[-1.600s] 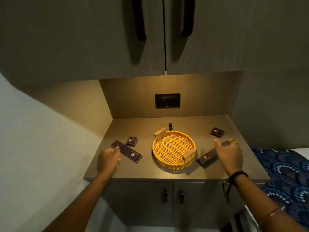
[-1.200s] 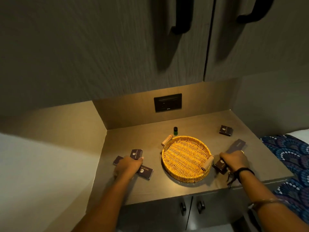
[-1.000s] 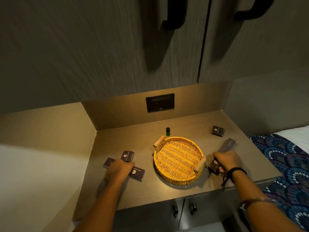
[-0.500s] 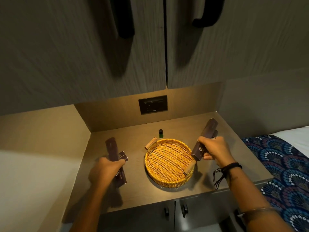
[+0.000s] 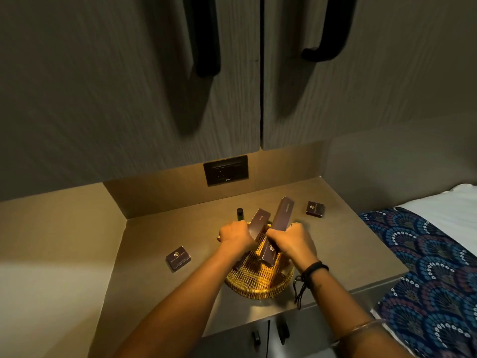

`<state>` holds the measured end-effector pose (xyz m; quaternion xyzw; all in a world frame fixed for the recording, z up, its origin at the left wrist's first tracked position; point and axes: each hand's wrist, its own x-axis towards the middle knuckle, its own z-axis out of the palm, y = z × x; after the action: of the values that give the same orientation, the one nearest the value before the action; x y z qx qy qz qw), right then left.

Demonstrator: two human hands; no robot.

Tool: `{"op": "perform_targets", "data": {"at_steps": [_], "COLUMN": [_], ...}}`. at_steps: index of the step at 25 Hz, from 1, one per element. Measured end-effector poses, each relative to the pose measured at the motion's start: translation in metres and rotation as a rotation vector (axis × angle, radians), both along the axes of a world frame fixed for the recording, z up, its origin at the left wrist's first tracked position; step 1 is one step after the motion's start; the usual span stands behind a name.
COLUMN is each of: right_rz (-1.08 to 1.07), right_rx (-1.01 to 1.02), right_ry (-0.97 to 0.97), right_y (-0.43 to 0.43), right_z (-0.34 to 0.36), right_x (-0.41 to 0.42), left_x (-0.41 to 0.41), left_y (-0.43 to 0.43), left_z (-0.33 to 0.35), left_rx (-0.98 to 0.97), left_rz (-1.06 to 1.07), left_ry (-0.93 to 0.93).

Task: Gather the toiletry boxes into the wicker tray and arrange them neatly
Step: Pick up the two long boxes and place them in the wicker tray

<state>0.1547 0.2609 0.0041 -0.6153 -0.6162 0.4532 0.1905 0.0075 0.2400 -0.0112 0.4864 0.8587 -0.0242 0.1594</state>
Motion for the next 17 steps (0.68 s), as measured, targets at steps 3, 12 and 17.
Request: {"op": "perform_targets", "data": {"at_steps": [3,12,17], "right_rz": [-0.002,0.032,0.036], "right_rx": [0.038,0.403,0.453], "right_ry": [-0.103,-0.409,-0.524], "right_y": [-0.009,-0.029,-0.03], "right_z": [-0.006,-0.019,-0.032], "right_x": [-0.006,-0.025,-0.032], "left_x": [-0.004,-0.009,-0.01], "left_y": [0.001,0.002,-0.001], "left_z": [-0.013,-0.016,-0.015], "left_rx": [0.004,-0.059,-0.022], "left_rz": [-0.011,-0.118,-0.127], "left_ry": [0.085,0.212,0.161]}}
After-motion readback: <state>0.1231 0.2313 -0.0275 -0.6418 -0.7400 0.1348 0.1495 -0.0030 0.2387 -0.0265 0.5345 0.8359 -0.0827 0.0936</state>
